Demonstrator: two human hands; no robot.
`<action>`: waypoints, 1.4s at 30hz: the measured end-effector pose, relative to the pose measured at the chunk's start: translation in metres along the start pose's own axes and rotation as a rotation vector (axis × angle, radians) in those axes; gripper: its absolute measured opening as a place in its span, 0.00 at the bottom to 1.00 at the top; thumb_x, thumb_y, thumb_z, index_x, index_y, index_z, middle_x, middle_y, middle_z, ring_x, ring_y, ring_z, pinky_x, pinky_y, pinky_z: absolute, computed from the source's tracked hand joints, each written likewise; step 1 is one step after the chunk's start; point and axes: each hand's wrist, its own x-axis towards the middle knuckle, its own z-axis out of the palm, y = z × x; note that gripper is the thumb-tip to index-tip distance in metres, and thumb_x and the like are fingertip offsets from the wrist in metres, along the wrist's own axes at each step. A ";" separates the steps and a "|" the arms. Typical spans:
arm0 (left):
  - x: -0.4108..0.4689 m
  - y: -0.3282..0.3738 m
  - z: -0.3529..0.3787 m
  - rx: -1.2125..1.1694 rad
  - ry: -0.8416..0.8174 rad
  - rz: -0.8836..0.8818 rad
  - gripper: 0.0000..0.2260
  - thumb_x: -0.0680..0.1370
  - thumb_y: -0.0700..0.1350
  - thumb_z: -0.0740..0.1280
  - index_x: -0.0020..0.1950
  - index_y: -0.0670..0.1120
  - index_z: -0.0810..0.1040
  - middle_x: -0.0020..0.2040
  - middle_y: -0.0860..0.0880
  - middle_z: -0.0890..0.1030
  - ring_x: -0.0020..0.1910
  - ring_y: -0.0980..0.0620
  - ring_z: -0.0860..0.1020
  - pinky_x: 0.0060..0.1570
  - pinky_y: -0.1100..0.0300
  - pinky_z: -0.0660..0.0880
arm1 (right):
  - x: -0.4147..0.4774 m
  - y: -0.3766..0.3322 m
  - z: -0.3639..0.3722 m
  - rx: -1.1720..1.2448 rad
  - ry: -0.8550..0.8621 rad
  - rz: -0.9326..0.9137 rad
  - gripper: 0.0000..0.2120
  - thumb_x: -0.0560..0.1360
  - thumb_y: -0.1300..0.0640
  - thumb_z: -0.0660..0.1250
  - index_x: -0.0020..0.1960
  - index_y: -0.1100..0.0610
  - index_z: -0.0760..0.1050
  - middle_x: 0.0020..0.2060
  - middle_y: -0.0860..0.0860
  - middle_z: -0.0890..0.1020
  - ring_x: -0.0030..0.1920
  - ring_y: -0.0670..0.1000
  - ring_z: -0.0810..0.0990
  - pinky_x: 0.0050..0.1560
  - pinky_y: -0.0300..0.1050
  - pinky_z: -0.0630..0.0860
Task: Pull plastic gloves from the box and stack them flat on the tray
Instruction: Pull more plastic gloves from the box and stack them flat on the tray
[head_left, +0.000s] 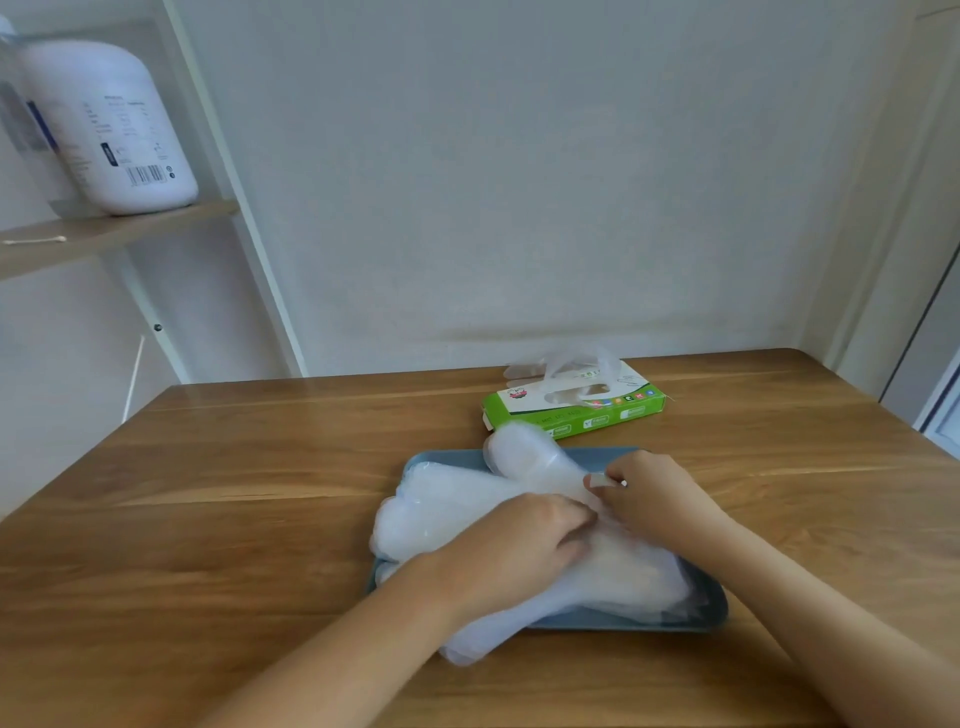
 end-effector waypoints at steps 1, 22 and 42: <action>0.001 -0.004 0.004 -0.018 -0.034 -0.002 0.15 0.81 0.45 0.60 0.67 0.46 0.74 0.67 0.50 0.75 0.62 0.52 0.74 0.62 0.54 0.70 | 0.001 0.001 0.001 0.002 0.002 0.001 0.23 0.78 0.50 0.62 0.29 0.57 0.59 0.25 0.51 0.65 0.30 0.53 0.64 0.28 0.44 0.58; 0.001 -0.034 0.010 0.118 -0.207 -0.412 0.57 0.66 0.77 0.59 0.77 0.46 0.31 0.75 0.51 0.27 0.72 0.54 0.25 0.73 0.40 0.34 | -0.019 -0.010 0.001 0.050 0.170 -0.688 0.10 0.79 0.59 0.61 0.57 0.54 0.78 0.52 0.48 0.80 0.50 0.50 0.80 0.48 0.40 0.73; -0.038 -0.074 -0.078 0.351 -0.691 -0.529 0.54 0.68 0.67 0.71 0.78 0.56 0.35 0.79 0.52 0.37 0.77 0.47 0.34 0.74 0.47 0.36 | -0.006 0.008 -0.046 -0.410 -0.709 -0.340 0.57 0.62 0.37 0.76 0.73 0.31 0.36 0.74 0.36 0.35 0.76 0.47 0.39 0.75 0.55 0.48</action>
